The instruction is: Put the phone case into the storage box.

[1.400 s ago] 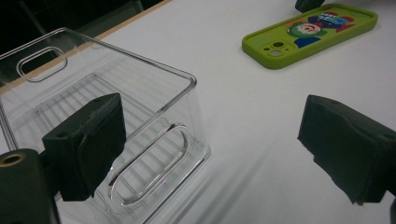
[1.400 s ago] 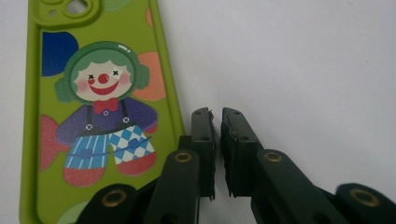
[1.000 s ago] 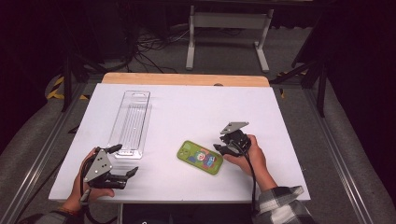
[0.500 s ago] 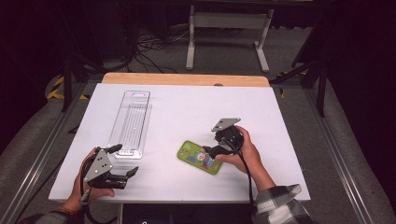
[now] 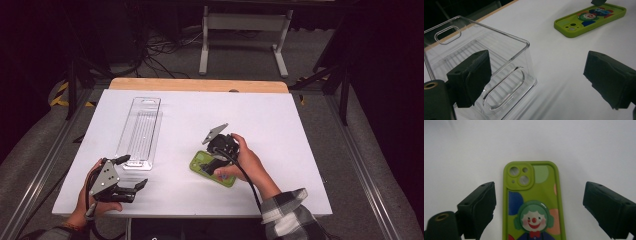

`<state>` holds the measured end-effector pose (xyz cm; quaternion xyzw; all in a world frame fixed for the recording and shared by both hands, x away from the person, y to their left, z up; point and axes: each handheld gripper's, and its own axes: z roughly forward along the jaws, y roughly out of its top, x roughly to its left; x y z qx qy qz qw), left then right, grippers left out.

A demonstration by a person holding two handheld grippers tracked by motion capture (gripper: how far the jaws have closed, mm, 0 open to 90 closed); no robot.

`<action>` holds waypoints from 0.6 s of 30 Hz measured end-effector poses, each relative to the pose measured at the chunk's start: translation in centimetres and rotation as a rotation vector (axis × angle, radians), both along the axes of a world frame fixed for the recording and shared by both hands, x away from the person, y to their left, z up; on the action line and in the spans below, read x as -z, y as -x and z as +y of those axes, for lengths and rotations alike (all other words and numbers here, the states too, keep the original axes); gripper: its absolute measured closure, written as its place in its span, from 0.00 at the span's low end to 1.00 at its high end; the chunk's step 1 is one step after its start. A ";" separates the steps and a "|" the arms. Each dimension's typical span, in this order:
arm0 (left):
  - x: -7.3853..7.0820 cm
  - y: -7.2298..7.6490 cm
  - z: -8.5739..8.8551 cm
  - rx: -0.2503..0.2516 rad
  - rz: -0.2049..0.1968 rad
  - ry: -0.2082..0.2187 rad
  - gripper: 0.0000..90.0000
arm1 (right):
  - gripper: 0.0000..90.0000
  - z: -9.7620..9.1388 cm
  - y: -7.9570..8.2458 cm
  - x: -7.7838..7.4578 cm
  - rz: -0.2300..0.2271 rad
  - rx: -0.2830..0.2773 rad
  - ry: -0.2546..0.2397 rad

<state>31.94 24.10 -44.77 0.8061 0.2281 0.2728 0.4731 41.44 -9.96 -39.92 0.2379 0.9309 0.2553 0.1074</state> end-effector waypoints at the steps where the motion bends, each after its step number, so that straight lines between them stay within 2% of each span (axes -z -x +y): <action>1: 0.1 0.1 -0.1 0.002 0.010 0.006 0.09 | 0.13 0.9 -0.3 0.3 0.007 -0.004 0.028; 3: 0.1 0.1 -0.1 0.004 0.011 0.007 0.09 | 0.13 1.3 -0.5 0.5 0.015 -0.009 0.039; 11: 0.1 0.1 -0.2 0.006 0.009 0.001 0.09 | 0.13 3.6 -1.8 2.0 0.099 -0.026 0.144; 17: 0.1 0.1 -0.2 0.008 0.010 0.003 0.09 | 0.12 4.5 -2.3 3.0 0.123 -0.022 0.205; 18: 0.0 0.0 -0.1 0.006 -0.005 -0.009 0.09 | 0.12 4.7 -2.4 3.2 0.133 -0.016 0.213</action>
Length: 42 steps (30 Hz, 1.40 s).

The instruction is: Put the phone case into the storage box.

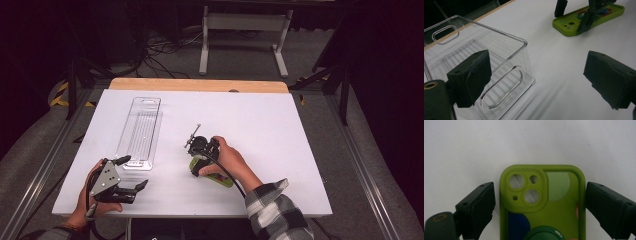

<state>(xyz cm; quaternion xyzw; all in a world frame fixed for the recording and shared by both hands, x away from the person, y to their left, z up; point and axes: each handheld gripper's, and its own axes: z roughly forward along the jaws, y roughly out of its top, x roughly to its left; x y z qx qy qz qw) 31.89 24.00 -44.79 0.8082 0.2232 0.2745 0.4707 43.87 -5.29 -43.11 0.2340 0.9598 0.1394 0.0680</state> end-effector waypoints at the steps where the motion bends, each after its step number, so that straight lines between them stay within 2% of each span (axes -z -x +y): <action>1: 0.0 0.0 0.0 0.001 0.003 0.003 0.09 | 0.13 0.0 -0.1 0.1 -0.008 -0.007 0.005; 2: 0.0 0.0 0.0 0.002 0.003 0.004 0.09 | 0.15 0.0 -0.2 0.2 -0.002 0.009 -0.005; 7: 0.0 0.0 -0.1 0.003 0.003 0.003 0.10 | 0.15 0.0 -0.6 0.4 0.017 0.015 -0.020; 9: 0.1 0.1 -0.1 0.002 0.019 0.014 0.10 | 0.16 0.0 -0.6 0.4 0.019 0.015 -0.021; 11: 0.1 0.1 -0.2 0.003 0.019 0.012 0.10 | 0.16 0.0 -0.6 0.4 0.018 0.016 -0.020; 12: 0.0 0.0 -0.1 0.004 0.006 -0.002 0.10 | 0.16 0.0 -0.6 0.4 0.013 0.015 -0.019; 20: 0.0 0.1 -0.1 0.004 0.011 0.002 0.10 | 0.18 0.0 -0.6 0.3 0.015 0.003 -0.021; 22: 0.1 0.1 -0.2 0.004 0.017 0.008 0.10 | 0.18 -0.1 -0.4 0.2 -0.001 0.006 -0.030; 23: 0.1 0.1 -0.1 0.001 0.019 0.012 0.10 | 0.18 -0.3 -0.3 0.1 -0.013 0.012 -0.045; 24: 0.0 0.0 0.0 0.000 0.003 0.002 0.10 | 0.18 -0.5 -0.3 -0.1 -0.019 0.017 -0.061; 27: 0.0 0.1 -0.1 0.001 0.017 0.014 0.10 | 0.18 -1.4 -0.1 -1.0 -0.043 0.045 -0.121; 33: 0.0 0.0 -0.2 -0.005 0.018 0.010 0.10 | 0.18 -3.7 0.6 -2.7 -0.115 0.092 -0.238; 34: 0.0 0.0 -0.2 -0.005 0.018 0.010 0.10 | 0.18 -3.7 0.6 -2.7 -0.115 0.092 -0.238; 42: 0.0 0.0 -0.4 -0.008 0.022 0.019 0.10 | 0.19 -5.7 1.8 -4.5 -0.196 0.103 -0.347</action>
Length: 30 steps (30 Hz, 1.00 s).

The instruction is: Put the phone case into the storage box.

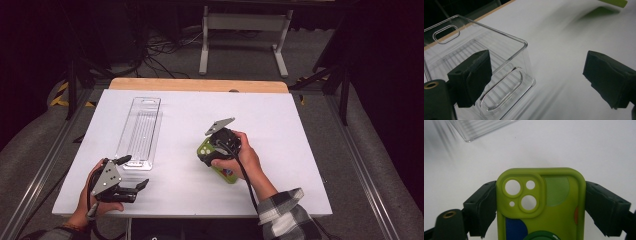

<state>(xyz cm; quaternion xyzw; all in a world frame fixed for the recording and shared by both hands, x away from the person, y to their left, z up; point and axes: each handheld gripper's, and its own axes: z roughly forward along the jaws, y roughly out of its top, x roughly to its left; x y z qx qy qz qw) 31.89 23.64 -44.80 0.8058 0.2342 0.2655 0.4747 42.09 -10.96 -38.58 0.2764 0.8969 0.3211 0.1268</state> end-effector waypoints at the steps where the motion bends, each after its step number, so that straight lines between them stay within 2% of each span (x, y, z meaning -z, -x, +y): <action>1: 0.0 0.0 0.0 -0.001 0.002 0.005 0.10 | 0.19 -0.2 0.2 -0.3 -0.015 0.006 -0.012; 6: -0.4 0.0 -0.1 0.001 0.002 0.035 0.10 | 0.19 -0.9 0.9 -1.2 -0.046 0.006 -0.063; 9: -0.8 -0.2 0.0 0.001 0.001 0.071 0.10 | 0.19 -1.2 1.5 -1.7 -0.104 0.023 -0.109; 11: -1.2 -0.2 0.0 0.004 -0.003 0.078 0.10 | 0.19 -1.4 2.0 -2.2 -0.152 0.029 -0.141; 17: -2.2 -0.5 -0.3 0.010 -0.018 0.114 0.10 | 0.19 -1.3 3.0 -2.9 -0.226 0.032 -0.216; 23: -3.5 -1.0 -1.1 0.024 -0.040 0.152 0.10 | 0.19 -0.8 3.8 -3.6 -0.278 0.023 -0.275; 26: -4.3 -1.4 -1.6 0.022 -0.065 0.147 0.10 | 0.19 -0.7 4.0 -3.8 -0.286 0.020 -0.296; 27: -4.7 -1.7 -1.9 0.008 -0.071 0.148 0.10 | 0.19 -0.7 4.0 -3.8 -0.288 0.020 -0.298; 29: -5.3 -2.1 -2.2 -0.008 -0.072 0.165 0.11 | 0.19 -0.7 3.9 -3.8 -0.298 0.019 -0.309; 30: -5.6 -2.3 -2.6 0.003 -0.067 0.192 0.11 | 0.19 -0.7 3.9 -3.9 -0.295 0.021 -0.320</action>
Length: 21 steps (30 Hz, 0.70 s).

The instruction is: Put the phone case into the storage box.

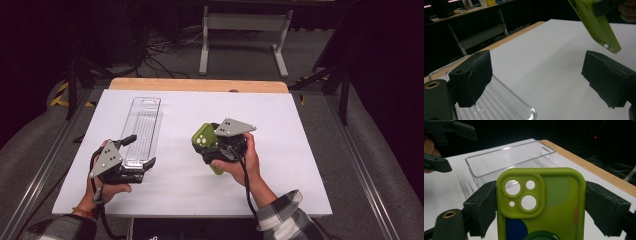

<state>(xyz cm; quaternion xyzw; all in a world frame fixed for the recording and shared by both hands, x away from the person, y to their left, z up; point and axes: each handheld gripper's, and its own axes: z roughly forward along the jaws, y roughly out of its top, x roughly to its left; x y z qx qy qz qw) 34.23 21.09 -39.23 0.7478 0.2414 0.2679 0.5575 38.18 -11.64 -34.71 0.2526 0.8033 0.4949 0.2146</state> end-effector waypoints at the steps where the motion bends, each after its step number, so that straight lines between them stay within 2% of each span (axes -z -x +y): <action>1: -0.2 -0.1 -0.2 0.010 -0.003 0.006 0.11 | 0.19 -0.1 -0.1 0.0 -0.001 -0.001 -0.012; 5: -0.8 -0.4 -2.1 0.060 0.000 0.027 0.11 | 0.19 -0.2 -0.2 -0.1 -0.009 0.008 -0.050; 10: -0.6 -0.3 -4.9 0.113 0.023 0.034 0.12 | 0.19 -0.1 -0.2 0.0 -0.026 0.030 -0.115; 14: -0.3 -0.5 -6.7 0.142 0.060 0.056 0.13 | 0.19 0.0 0.1 0.2 -0.032 0.031 -0.136; 18: 0.0 -0.6 -8.4 0.161 0.069 0.062 0.14 | 0.19 0.1 0.5 0.4 -0.046 0.050 -0.134; 21: 0.4 -1.1 -9.3 0.163 0.124 0.111 0.18 | 0.18 0.3 0.7 0.4 -0.058 0.059 -0.153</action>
